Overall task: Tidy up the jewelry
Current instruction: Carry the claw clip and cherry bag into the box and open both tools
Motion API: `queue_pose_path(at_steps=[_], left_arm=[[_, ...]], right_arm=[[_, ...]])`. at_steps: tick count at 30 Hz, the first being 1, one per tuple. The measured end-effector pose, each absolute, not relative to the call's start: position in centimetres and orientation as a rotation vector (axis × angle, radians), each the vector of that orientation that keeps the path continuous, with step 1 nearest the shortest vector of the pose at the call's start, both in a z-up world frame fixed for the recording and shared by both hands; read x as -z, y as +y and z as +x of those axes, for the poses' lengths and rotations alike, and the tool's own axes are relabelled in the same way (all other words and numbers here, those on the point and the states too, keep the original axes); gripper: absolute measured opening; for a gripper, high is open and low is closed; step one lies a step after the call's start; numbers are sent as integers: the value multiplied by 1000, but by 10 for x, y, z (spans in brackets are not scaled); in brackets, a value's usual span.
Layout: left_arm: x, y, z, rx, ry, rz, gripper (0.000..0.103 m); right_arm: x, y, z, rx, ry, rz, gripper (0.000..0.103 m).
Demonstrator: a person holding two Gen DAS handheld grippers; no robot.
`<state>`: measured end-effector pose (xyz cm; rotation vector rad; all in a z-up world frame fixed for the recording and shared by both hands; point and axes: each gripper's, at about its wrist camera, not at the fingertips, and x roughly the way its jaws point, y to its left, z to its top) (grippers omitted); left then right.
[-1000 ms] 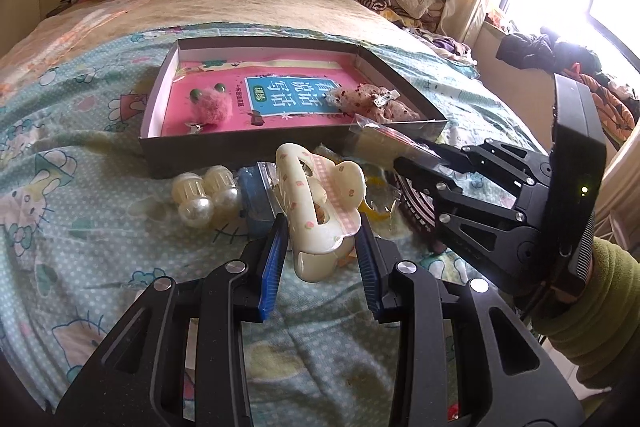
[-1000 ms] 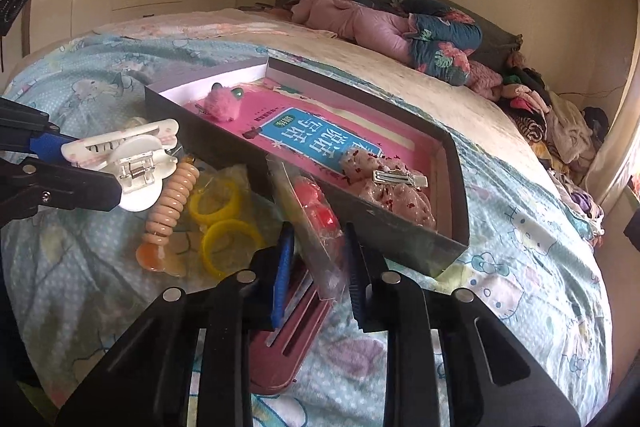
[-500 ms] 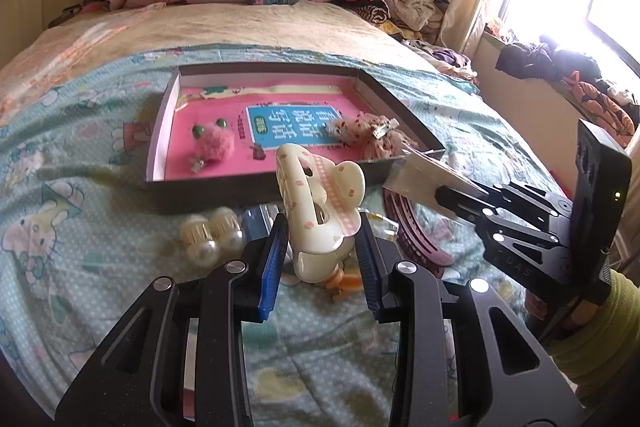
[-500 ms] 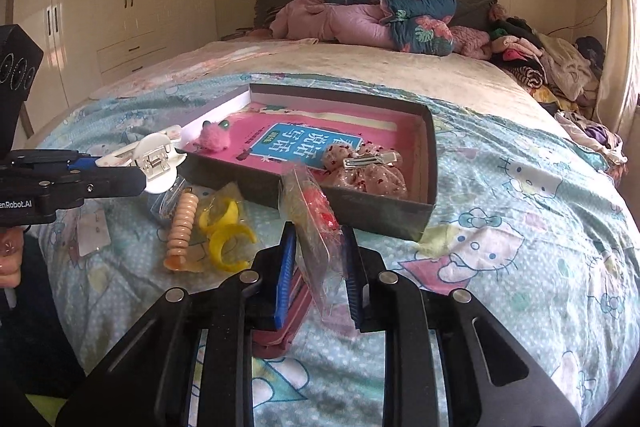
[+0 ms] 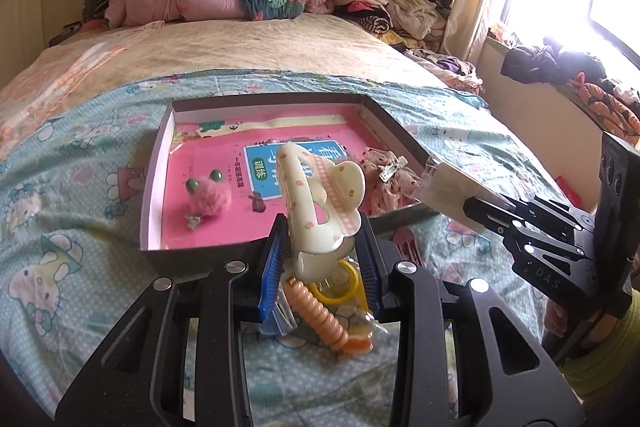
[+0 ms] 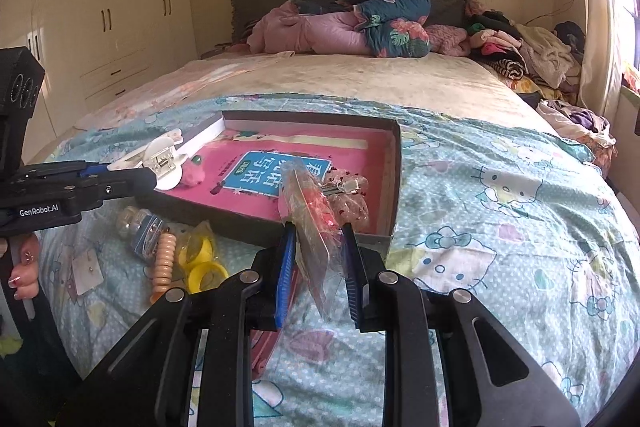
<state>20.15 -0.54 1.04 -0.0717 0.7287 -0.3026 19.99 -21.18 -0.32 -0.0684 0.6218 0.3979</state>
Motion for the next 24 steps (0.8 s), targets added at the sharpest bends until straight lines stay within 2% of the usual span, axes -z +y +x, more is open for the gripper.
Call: queue_pose_path(at_steps=[24], left_arm=[[1, -21, 261, 292, 745, -33, 26]], right_arm=[[-4, -200, 250, -353, 604, -68, 22]])
